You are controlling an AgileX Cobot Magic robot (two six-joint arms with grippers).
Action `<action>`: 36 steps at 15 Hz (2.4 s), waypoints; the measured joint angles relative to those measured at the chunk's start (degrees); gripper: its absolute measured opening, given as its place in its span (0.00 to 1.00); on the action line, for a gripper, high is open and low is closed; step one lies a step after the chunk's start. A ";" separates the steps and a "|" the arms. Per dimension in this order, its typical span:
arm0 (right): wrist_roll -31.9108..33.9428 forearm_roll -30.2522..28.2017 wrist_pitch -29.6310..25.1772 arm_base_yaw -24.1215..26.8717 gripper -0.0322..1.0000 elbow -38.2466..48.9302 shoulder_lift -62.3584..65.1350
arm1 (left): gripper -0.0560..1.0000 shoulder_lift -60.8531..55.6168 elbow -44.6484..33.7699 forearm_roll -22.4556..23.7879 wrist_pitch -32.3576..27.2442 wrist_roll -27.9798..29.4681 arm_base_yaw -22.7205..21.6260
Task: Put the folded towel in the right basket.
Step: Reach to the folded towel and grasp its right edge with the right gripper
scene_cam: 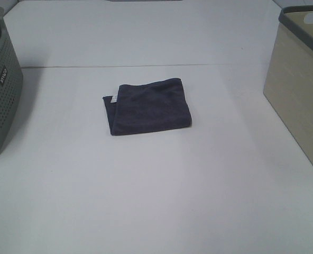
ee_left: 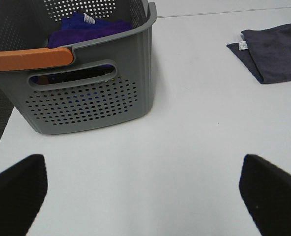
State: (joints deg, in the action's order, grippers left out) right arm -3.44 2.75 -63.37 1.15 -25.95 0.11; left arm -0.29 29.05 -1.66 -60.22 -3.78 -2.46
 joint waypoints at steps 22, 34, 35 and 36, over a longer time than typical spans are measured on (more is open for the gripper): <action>0.00 -1.83 0.00 0.00 0.98 0.00 0.00 | 0.99 0.00 0.00 -0.06 0.00 0.00 0.00; 0.00 -1.89 0.00 0.00 0.98 0.00 0.00 | 0.99 0.00 0.00 -0.06 0.00 0.00 0.00; 0.00 -1.89 0.00 0.00 0.98 0.00 0.00 | 0.99 0.00 0.00 -0.06 0.00 0.00 0.00; 0.00 -1.89 0.00 0.00 0.98 0.00 0.00 | 0.99 0.00 0.00 -0.06 0.00 0.00 0.00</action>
State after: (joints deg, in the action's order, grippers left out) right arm -3.44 0.86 -63.37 1.15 -25.95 0.11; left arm -0.29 29.05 -1.72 -60.22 -3.78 -2.46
